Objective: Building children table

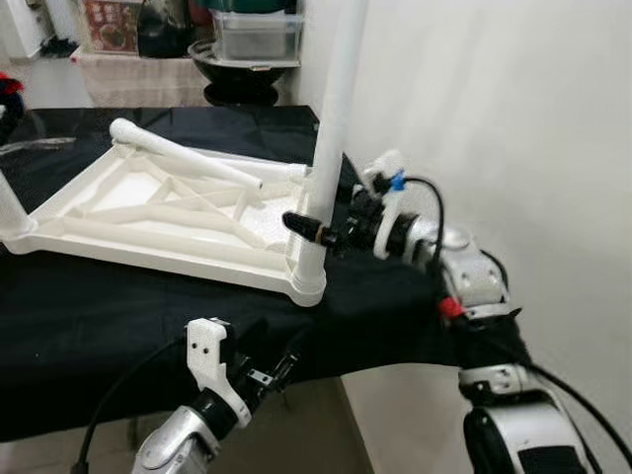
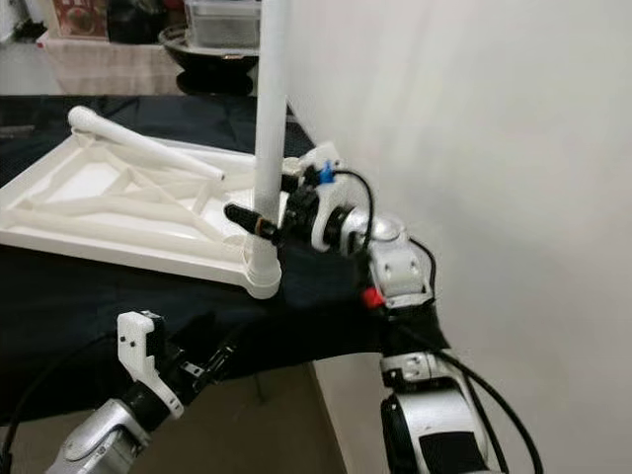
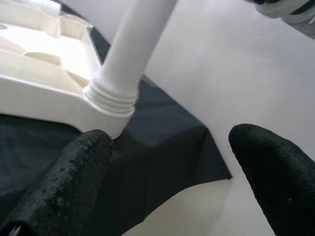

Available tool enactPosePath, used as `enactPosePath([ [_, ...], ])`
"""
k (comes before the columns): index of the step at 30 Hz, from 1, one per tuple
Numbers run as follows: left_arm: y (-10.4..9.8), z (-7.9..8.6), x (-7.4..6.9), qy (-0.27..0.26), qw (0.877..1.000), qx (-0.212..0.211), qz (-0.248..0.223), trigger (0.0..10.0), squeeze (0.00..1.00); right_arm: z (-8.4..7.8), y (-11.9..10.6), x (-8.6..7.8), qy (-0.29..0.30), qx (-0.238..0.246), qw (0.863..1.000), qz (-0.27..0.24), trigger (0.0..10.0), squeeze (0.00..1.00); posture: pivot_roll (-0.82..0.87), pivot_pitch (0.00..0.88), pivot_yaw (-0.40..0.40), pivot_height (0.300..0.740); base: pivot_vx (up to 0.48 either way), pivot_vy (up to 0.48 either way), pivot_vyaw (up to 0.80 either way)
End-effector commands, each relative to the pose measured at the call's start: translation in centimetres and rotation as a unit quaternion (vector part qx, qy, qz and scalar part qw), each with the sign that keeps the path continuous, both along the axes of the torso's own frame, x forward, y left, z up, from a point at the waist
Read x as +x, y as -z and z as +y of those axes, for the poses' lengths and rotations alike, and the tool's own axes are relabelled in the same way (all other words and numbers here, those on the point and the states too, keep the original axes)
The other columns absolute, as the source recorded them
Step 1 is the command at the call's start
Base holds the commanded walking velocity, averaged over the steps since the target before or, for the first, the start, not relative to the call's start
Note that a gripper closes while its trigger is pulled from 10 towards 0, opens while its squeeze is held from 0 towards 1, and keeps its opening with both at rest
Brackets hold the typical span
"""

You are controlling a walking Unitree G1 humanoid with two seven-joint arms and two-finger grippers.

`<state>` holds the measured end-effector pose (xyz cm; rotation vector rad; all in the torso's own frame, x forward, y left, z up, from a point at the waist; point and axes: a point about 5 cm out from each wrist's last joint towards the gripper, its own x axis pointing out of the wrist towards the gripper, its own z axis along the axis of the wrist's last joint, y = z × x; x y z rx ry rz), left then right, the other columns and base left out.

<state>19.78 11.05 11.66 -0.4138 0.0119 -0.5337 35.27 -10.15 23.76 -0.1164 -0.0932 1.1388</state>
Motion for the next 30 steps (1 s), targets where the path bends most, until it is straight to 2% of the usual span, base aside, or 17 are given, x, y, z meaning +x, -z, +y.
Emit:
enactPosePath([
  [1, -0.5, -0.2, -0.8, 0.003, 1.000, 0.001, -0.003, 10.0, 0.00, 0.1, -0.8, 0.0, -0.056, 0.007, 0.998, -0.007, 10.0, 1.00, 0.12, 0.104, -0.132, 0.740, 0.000, 0.000, 0.00],
  [2, -1.0, -0.3, -2.0, 0.005, 1.000, -0.001, -0.002, 10.0, 0.00, -0.2, -1.5, 0.3, -0.084, 0.013, 0.996, -0.011, 10.0, 1.00, 0.14, 0.141, -0.127, 0.740, 0.000, 0.000, 0.00],
  [4, -1.0, -0.3, -2.0, 0.005, 1.000, -0.001, -0.002, 10.0, 0.00, -0.2, -1.5, 0.3, -0.084, 0.013, 0.996, -0.011, 10.0, 1.00, 0.14, 0.141, -0.127, 0.740, 0.000, 0.000, 0.00],
  [5, -1.7, -0.4, -3.6, 0.009, 1.000, -0.004, 0.002, 10.0, 0.00, -0.1, -2.6, 0.5, -0.127, 0.028, 0.991, -0.016, 10.0, 1.00, 0.17, 0.210, -0.104, 0.740, 0.000, 0.000, 0.00],
  [6, -1.7, -0.4, -3.6, 0.009, 1.000, -0.004, 0.002, 10.0, 0.00, -0.1, -2.6, 0.5, -0.127, 0.028, 0.991, -0.016, 10.0, 1.00, 0.17, 0.210, -0.104, 0.740, 0.000, 0.000, 0.00],
  [8, -3.0, -0.3, -6.3, 0.018, 1.000, -0.010, 0.015, 10.0, 0.00, 0.1, -4.6, 0.4, -0.222, 0.057, 0.973, -0.021, 10.0, 1.00, 0.21, 0.275, -0.080, 0.740, 0.000, 0.000, 0.00],
  [9, -3.0, -0.3, -6.3, 0.018, 1.000, -0.010, 0.015, 10.0, 0.00, 0.1, -4.6, 0.4, -0.222, 0.057, 0.973, -0.021, 10.0, 1.00, 0.21, 0.275, -0.080, 0.740, 0.000, 0.000, 0.00],
  [11, -4.0, -0.1, -7.9, 0.021, 0.999, -0.010, 0.022, 10.0, 0.00, 0.4, -6.2, 0.0, -0.292, 0.075, 0.953, -0.035, 10.0, 1.00, 0.24, 0.325, -0.065, 0.740, 0.000, 0.000, 0.00],
  [13, -4.0, -0.1, -7.9, 0.021, 0.999, -0.010, 0.022, 10.0, 0.00, 0.4, -6.2, 0.0, -0.292, 0.075, 0.953, -0.035, 10.0, 1.00, 0.24, 0.325, -0.065, 0.740, 0.000, 0.000, 0.00],
  [14, -4.3, -0.1, -8.4, 0.021, 0.999, -0.010, 0.024, 10.0, 0.00, 0.5, -6.8, -0.1, -0.307, 0.080, 0.947, -0.043, 10.0, 0.61, 0.25, 0.330, -0.063, 0.740, 0.000, 0.000, 0.00],
  [15, -4.3, -0.1, -8.4, 0.021, 0.999, -0.010, 0.024, 10.0, 0.00, 0.5, -6.8, -0.1, -0.307, 0.080, 0.947, -0.043, 10.0, 0.61, 0.25, 0.330, -0.063, 0.740, 0.000, 0.000, 0.00],
  [16, -4.5, -0.1, -8.7, 0.021, 0.999, -0.009, 0.026, 10.0, 0.00, 0.7, -7.4, -0.1, -0.316, 0.081, 0.943, -0.058, 10.0, 0.00, 0.26, 0.348, -0.055, 0.740, 0.000, 0.000, 0.00],
  [18, -4.8, -0.1, -9.1, 0.021, 0.999, -0.008, 0.029, 10.0, 0.00, 1.0, -7.9, -0.2, -0.324, 0.079, 0.940, -0.072, 10.0, 0.00, 0.27, 0.364, -0.051, 0.740, 0.000, 0.000, 0.00],
  [19, -5.1, -0.1, -9.5, 0.020, 0.999, -0.006, 0.032, 10.0, 0.00, 1.2, -8.4, -0.2, -0.328, 0.077, 0.938, -0.081, 6.3, 0.00, 0.27, 0.369, -0.050, 0.740, 0.000, 0.000, 0.00],
  [20, -5.1, -0.1, -9.5, 0.020, 0.999, -0.006, 0.032, 10.0, 0.00, 1.2, -8.4, -0.2, -0.328, 0.077, 0.938, -0.081, 6.3, 0.00, 0.27, 0.369, -0.050, 0.740, 0.000, 0.000, 0.00],
  [21, -5.3, -0.1, -9.7, 0.019, 0.999, -0.005, 0.035, 10.0, 0.00, 1.3, -8.8, -0.1, -0.327, 0.073, 0.938, -0.090, 0.0, 0.00, 0.27, 0.370, -0.048, 0.740, 0.000, 0.000, 0.00],
  [30, -5.5, 0.1, -9.6, 0.016, 0.999, 0.000, 0.041, 10.0, 0.00, -0.3, -9.8, 0.4, -0.287, 0.031, 0.948, -0.135, 0.0, 0.00, 0.25, 0.345, -0.047, 0.740, 0.000, 0.000, 0.00],
])
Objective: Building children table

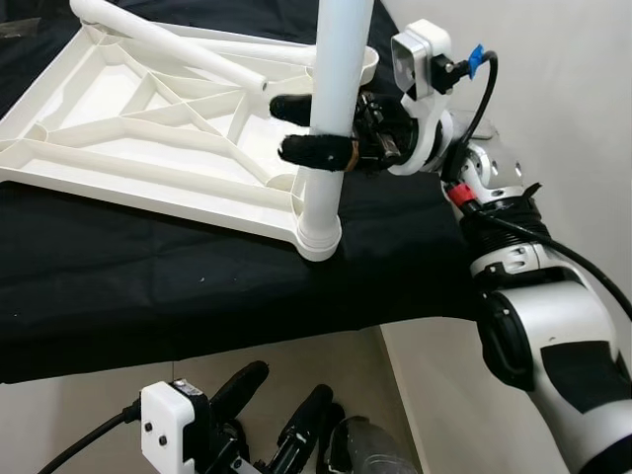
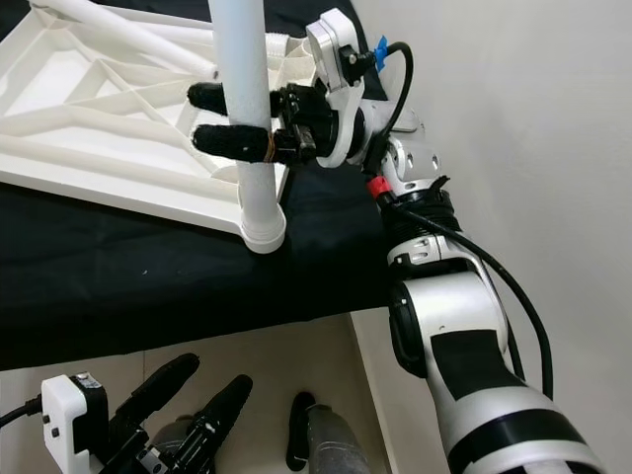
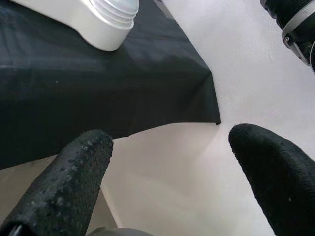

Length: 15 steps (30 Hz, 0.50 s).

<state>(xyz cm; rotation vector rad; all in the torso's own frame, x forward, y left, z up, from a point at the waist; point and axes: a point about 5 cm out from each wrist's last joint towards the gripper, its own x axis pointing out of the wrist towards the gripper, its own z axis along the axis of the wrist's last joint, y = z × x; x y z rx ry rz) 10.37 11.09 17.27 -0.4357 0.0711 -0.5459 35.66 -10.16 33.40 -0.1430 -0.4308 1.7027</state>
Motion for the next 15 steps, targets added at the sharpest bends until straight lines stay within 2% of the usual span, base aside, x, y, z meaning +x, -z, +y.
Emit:
enactPosePath([
  [1, 0.3, 0.1, 0.1, 0.004, 1.000, 0.004, 0.011, 10.0, 0.00, -0.8, -0.2, 0.0, 0.017, -0.029, 0.999, -0.029, 0.0, 0.00, 0.23, 0.329, -0.047, 0.740, 0.000, 0.000, 0.00],
  [2, 0.5, 0.1, 0.4, 0.004, 1.000, 0.003, 0.009, 10.0, 0.00, -1.6, -0.3, 0.0, 0.037, -0.054, 0.997, -0.047, 0.0, 0.00, 0.21, 0.310, -0.051, 0.740, 0.000, 0.000, 0.00],
  [7, 0.9, 0.1, 1.1, 0.004, 1.000, 0.002, 0.005, 10.0, 0.00, -3.0, -0.2, 0.1, 0.070, -0.097, 0.990, -0.073, 0.0, 0.00, 0.18, 0.286, -0.060, 0.740, 0.000, 0.000, 0.00],
  [8, 1.3, 0.0, 1.6, 0.004, 1.000, 0.001, 0.004, 10.0, 0.00, -3.7, 0.0, 0.1, 0.109, -0.116, 0.985, -0.068, 0.0, 0.00, 0.15, 0.261, -0.083, 0.740, 0.000, 0.000, 0.00],
  [9, 1.8, 0.0, 2.3, 0.004, 1.000, 0.000, 0.002, 10.0, 0.00, -4.0, 0.9, 0.3, 0.182, -0.124, 0.975, -0.034, 0.0, 0.00, 0.10, 0.222, -0.139, 0.740, 0.000, 0.000, 0.00],
  [10, 1.8, 0.0, 2.3, 0.004, 1.000, 0.000, 0.002, 10.0, 0.00, -4.0, 0.9, 0.3, 0.182, -0.124, 0.975, -0.034, 0.0, 0.00, 0.10, 0.222, -0.139, 0.740, 0.000, 0.000, 0.00],
  [11, 2.2, -0.1, 2.8, 0.003, 1.000, -0.002, 0.000, 10.0, 0.00, -4.0, 2.6, 0.0, 0.258, -0.126, 0.957, 0.030, 0.0, 0.00, 0.09, 0.214, -0.149, 0.740, 0.000, 0.000, 0.00],
  [12, 2.8, -0.1, 3.4, 0.003, 1.000, -0.003, 0.000, 10.0, 0.00, -3.5, 5.3, -0.1, 0.352, -0.116, 0.923, 0.106, 0.0, 0.00, 0.07, 0.174, -0.179, 0.740, 0.000, 0.000, 0.00],
  [13, 2.8, -0.1, 3.4, 0.003, 1.000, -0.003, 0.000, 10.0, 0.00, -3.5, 5.3, -0.1, 0.352, -0.116, 0.923, 0.106, 0.0, 0.00, 0.07, 0.174, -0.179, 0.740, 0.000, 0.000, 0.00],
  [14, 3.3, 0.1, 4.1, 0.000, 1.000, -0.005, 0.000, 10.0, 0.00, -2.1, 11.4, -1.4, 0.476, -0.127, 0.850, 0.186, 0.0, 0.00, 0.04, 0.144, -0.171, 0.740, 0.000, 0.000, 0.00],
  [15, 3.7, 0.2, 4.9, -0.002, 1.000, -0.006, -0.001, 10.0, 0.00, -1.0, 15.9, -3.6, 0.539, -0.140, 0.796, 0.238, 0.0, 0.00, 0.03, 0.117, -0.167, 0.740, 0.000, 0.000, 0.00],
])
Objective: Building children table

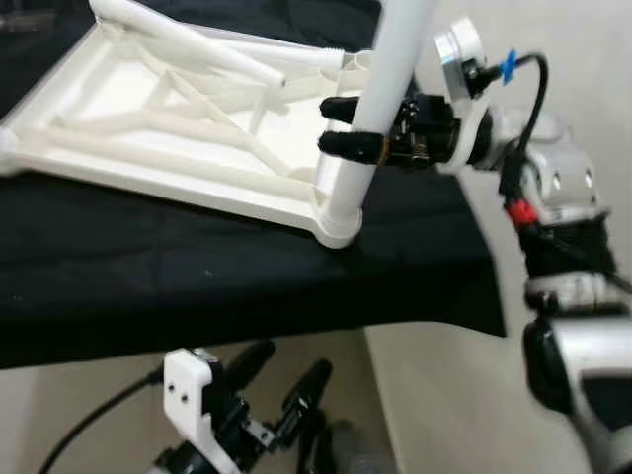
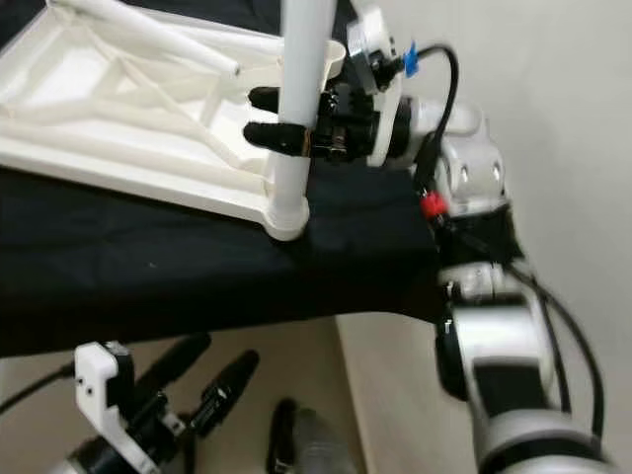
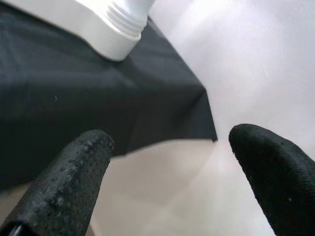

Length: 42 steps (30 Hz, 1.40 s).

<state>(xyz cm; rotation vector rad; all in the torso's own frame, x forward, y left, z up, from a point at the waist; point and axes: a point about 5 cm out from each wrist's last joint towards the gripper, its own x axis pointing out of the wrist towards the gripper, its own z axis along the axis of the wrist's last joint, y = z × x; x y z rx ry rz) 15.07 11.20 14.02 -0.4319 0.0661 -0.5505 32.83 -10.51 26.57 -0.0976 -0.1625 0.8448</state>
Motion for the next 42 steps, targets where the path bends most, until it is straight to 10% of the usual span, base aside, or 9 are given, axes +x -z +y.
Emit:
enactPosePath([
  [1, 0.5, 0.0, 0.2, -0.004, 1.000, -0.007, 0.003, 10.0, 0.00, -0.7, 9.0, -0.8, 0.133, -0.092, 0.969, 0.189, 0.0, 0.00, 0.03, 0.117, -0.167, 0.740, 0.000, 0.000, 0.00],
  [14, 2.5, 0.2, 6.0, -0.016, 1.000, -0.006, -0.012, 10.0, 0.00, 3.9, 10.3, 2.7, 0.218, -0.034, 0.954, 0.205, 0.0, 0.00, -0.01, 0.000, -0.138, 0.740, 0.000, 0.000, 0.00],
  [15, 2.5, 0.2, 6.2, -0.016, 1.000, -0.007, -0.015, 10.0, 0.00, 4.1, 9.2, 2.2, 0.213, -0.022, 0.957, 0.196, 10.0, 0.00, -0.01, 0.000, -0.132, 0.740, 0.000, 0.000, 0.00],
  [16, 2.5, 0.2, 6.2, -0.016, 1.000, -0.007, -0.015, 10.0, 0.00, 4.1, 9.2, 2.2, 0.213, -0.022, 0.957, 0.196, 10.0, 0.00, -0.01, 0.000, -0.132, 0.740, 0.000, 0.000, 0.00],
  [18, 2.5, 0.1, 6.0, -0.012, 1.000, -0.009, -0.017, 10.0, 0.00, 3.8, 7.8, 1.3, 0.175, -0.014, 0.970, 0.168, 10.0, 1.00, 0.00, 0.000, -0.136, 0.740, 0.000, 0.000, 0.00],
  [35, -0.6, -0.3, -0.1, 0.005, 1.000, -0.018, -0.018, 10.0, 0.00, -4.9, -0.4, 3.7, -0.156, -0.024, 0.987, -0.001, 10.0, 1.00, 0.15, 0.247, -0.082, 0.740, 0.000, 0.000, 0.00],
  [37, -0.9, -0.2, -0.8, 0.007, 1.000, -0.018, -0.015, 10.0, 0.00, -5.2, -1.5, 3.6, -0.182, -0.019, 0.983, -0.013, 10.0, 0.74, 0.16, 0.271, -0.073, 0.740, 0.000, 0.000, 0.00],
  [38, -1.2, -0.2, -1.4, 0.008, 1.000, -0.019, -0.011, 10.0, 0.00, -5.5, -2.8, 3.6, -0.207, -0.006, 0.978, -0.028, 10.0, 0.00, 0.17, 0.293, -0.066, 0.740, 0.000, 0.000, 0.00],
  [42, -2.0, -0.2, -2.7, 0.009, 1.000, -0.019, -0.002, 10.0, 0.00, -6.6, -6.3, 3.5, -0.276, 0.039, 0.958, -0.072, 10.0, 0.00, 0.18, 0.322, -0.056, 0.740, 0.000, 0.000, 0.00],
])
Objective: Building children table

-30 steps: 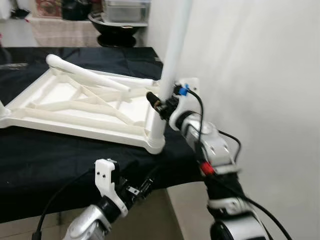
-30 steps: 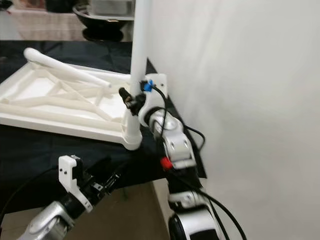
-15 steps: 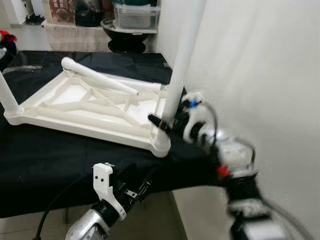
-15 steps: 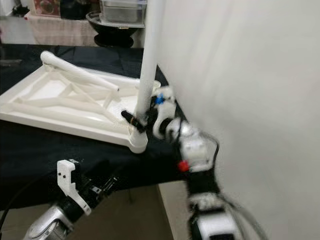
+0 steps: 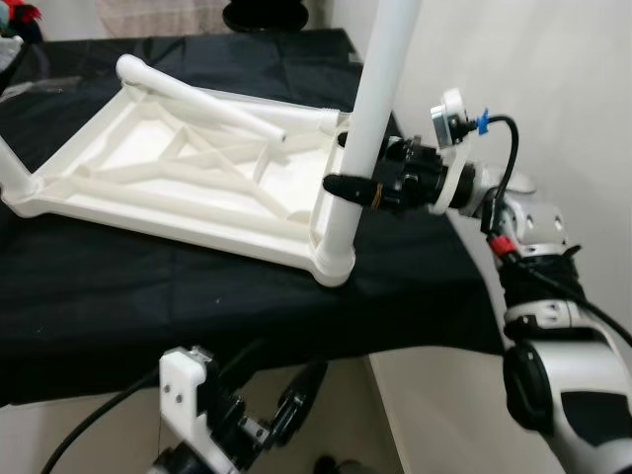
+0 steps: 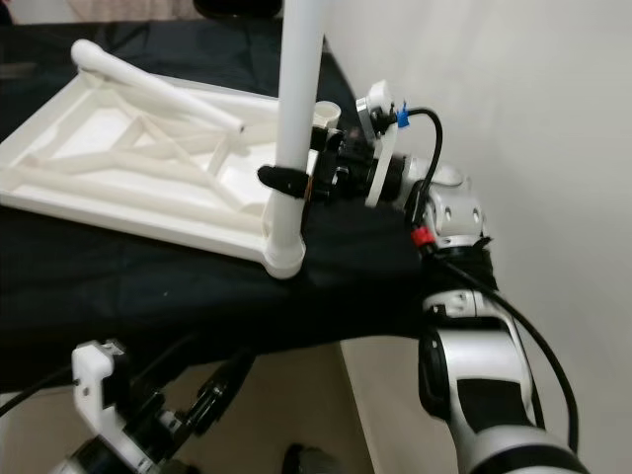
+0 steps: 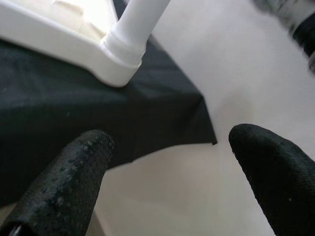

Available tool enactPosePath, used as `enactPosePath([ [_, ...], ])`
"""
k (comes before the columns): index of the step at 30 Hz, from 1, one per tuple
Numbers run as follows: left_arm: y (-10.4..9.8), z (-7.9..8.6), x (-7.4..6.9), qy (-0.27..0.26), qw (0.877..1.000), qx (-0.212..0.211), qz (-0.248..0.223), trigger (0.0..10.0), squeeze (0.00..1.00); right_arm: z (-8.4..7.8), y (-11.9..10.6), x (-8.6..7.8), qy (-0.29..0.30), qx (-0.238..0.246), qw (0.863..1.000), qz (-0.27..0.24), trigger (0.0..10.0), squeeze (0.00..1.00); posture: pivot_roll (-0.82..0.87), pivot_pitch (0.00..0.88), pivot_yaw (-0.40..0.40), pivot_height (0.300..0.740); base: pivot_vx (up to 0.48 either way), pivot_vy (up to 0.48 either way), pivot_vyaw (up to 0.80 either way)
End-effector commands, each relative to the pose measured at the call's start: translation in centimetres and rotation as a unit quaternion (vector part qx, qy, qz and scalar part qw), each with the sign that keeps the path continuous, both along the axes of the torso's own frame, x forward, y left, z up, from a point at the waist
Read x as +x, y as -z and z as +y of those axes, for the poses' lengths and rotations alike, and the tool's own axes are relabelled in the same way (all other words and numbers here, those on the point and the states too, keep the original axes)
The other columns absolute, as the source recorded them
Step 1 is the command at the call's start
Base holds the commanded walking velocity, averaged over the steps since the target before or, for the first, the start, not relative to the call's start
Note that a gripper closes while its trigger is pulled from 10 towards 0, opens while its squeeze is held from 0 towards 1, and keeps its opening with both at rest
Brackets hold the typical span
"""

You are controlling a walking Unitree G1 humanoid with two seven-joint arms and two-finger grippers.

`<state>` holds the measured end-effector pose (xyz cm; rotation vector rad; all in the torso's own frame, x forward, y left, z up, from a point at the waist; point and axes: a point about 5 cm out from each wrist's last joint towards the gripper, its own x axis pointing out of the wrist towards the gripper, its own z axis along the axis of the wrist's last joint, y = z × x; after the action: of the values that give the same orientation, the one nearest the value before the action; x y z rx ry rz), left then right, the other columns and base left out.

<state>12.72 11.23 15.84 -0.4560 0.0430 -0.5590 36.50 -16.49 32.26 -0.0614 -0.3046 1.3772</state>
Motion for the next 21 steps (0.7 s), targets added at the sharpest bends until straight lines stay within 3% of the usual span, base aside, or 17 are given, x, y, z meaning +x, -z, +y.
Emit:
enactPosePath([
  [1, -0.4, -0.2, -0.6, 0.007, 1.000, -0.003, 0.008, 10.0, 0.00, -0.8, -1.4, -0.3, -0.033, 0.033, 0.999, -0.024, 0.0, 0.00, 0.19, 0.333, -0.051, 0.740, 0.000, 0.000, 0.00],
  [3, -0.4, -0.2, -0.6, 0.007, 1.000, -0.003, 0.008, 10.0, 0.00, -0.8, -1.4, -0.3, -0.033, 0.033, 0.999, -0.024, 0.0, 0.00, 0.19, 0.333, -0.051, 0.740, 0.000, 0.000, 0.00],
  [7, -0.7, -0.2, -1.0, 0.007, 1.000, -0.002, 0.014, 10.0, 0.00, -0.4, -2.4, -0.9, -0.088, 0.030, 0.995, -0.034, 0.0, 0.00, 0.18, 0.334, -0.046, 0.740, 0.000, 0.000, 0.00],
  [14, -0.6, -0.2, -0.7, 0.007, 1.000, -0.002, 0.014, 10.0, 0.00, -0.1, -2.4, -1.0, -0.088, 0.006, 0.995, -0.043, 0.0, 0.00, 0.16, 0.316, -0.052, 0.740, 0.000, 0.000, 0.00],
  [15, -0.4, -0.2, -0.3, 0.007, 1.000, -0.002, 0.012, 10.0, 0.00, -0.2, -2.3, -1.0, -0.079, -0.015, 0.996, -0.049, 0.0, 0.00, 0.13, 0.295, -0.056, 0.740, 0.000, 0.000, 0.00],
  [16, 0.0, -0.3, 0.4, 0.008, 1.000, -0.004, 0.010, 10.0, 0.00, -0.4, -1.4, -0.8, -0.031, -0.059, 0.997, -0.045, 0.0, 0.00, 0.08, 0.250, -0.093, 0.740, 0.000, 0.000, 0.00],
  [17, 0.0, -0.3, 0.4, 0.008, 1.000, -0.004, 0.010, 10.0, 0.00, -0.4, -1.4, -0.8, -0.031, -0.059, 0.997, -0.045, 0.0, 0.00, 0.08, 0.250, -0.093, 0.740, 0.000, 0.000, 0.00],
  [18, 0.3, -0.4, 0.8, 0.008, 1.000, -0.005, 0.008, 10.0, 0.00, -0.6, -0.8, -0.7, 0.003, -0.089, 0.995, -0.042, 0.0, 0.00, 0.08, 0.250, -0.093, 0.740, 0.000, 0.000, 0.00],
  [19, 0.8, -0.5, 1.4, 0.008, 1.000, -0.006, 0.007, 10.0, 0.00, -1.0, 1.4, -0.9, 0.071, -0.148, 0.986, -0.015, 0.0, 0.00, 0.04, 0.211, -0.136, 0.740, 0.000, 0.000, 0.00],
  [20, 0.8, -0.5, 1.4, 0.008, 1.000, -0.006, 0.007, 10.0, 0.00, -1.0, 1.4, -0.9, 0.071, -0.148, 0.986, -0.015, 0.0, 0.00, 0.04, 0.211, -0.136, 0.740, 0.000, 0.000, 0.00],
  [21, 1.4, -0.5, 1.9, 0.007, 1.000, -0.007, 0.008, 10.0, 0.00, 0.0, 5.5, -0.7, 0.193, -0.116, 0.971, 0.080, 0.0, 0.00, 0.01, 0.166, -0.205, 0.740, 0.000, 0.000, 0.00],
])
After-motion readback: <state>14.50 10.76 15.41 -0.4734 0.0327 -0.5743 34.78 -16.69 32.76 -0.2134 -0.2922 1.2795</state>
